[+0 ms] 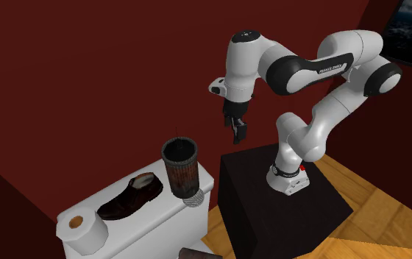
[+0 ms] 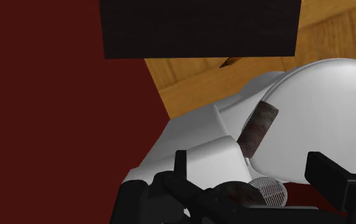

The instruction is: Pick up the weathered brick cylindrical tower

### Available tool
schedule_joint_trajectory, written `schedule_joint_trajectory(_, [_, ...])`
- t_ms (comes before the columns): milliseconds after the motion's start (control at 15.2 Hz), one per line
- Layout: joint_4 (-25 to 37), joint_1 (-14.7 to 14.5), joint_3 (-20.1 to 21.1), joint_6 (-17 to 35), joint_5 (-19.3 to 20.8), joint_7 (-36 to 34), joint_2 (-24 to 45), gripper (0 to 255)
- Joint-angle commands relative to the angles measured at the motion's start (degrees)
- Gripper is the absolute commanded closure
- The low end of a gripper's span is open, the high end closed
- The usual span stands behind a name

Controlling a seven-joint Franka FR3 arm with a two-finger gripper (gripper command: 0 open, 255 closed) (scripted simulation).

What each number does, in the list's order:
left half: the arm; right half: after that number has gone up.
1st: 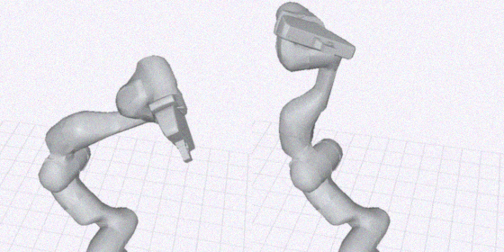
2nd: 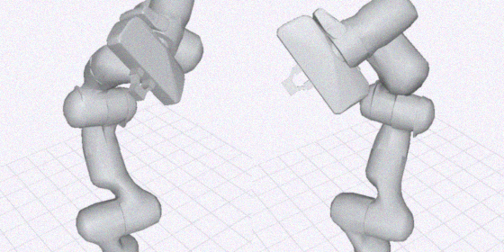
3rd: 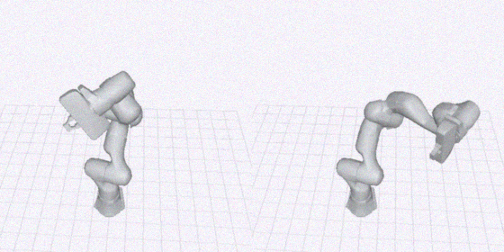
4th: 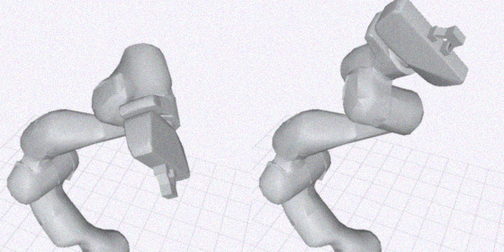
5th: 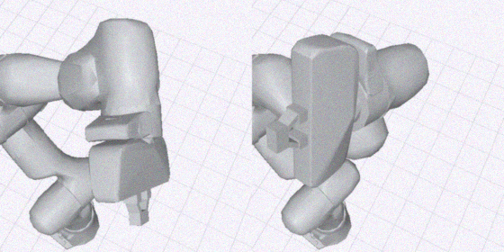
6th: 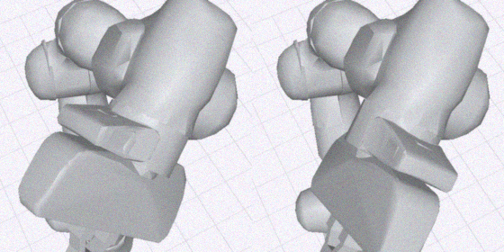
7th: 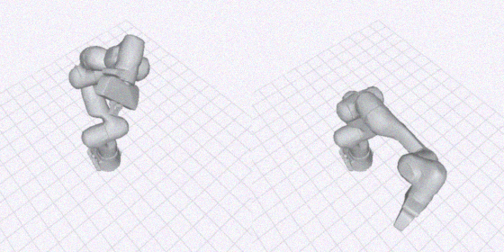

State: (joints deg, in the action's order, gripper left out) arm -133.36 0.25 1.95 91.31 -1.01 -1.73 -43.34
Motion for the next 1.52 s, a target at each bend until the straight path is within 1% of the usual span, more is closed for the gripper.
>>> schedule_joint_trajectory(0, [0.0, 0.0, 0.0, 0.0, 0.0, 0.0, 0.0, 0])
schedule_joint_trajectory(528, [16.0, 0.2, 1.8, 2.7, -0.6, -2.8, 15.0, 0])
schedule_joint_trajectory(990, [33.4, 0.3, 3.3, 1.8, 0.0, -5.3, 28.2, 0])
schedule_joint_trajectory(1056, [33.9, 0.3, 3.3, 1.8, 0.0, -5.4, 28.6, 0])
schedule_joint_trajectory(1452, [27.7, 0.2, 3.3, 6.5, -0.1, -5.3, 27.1, 0])
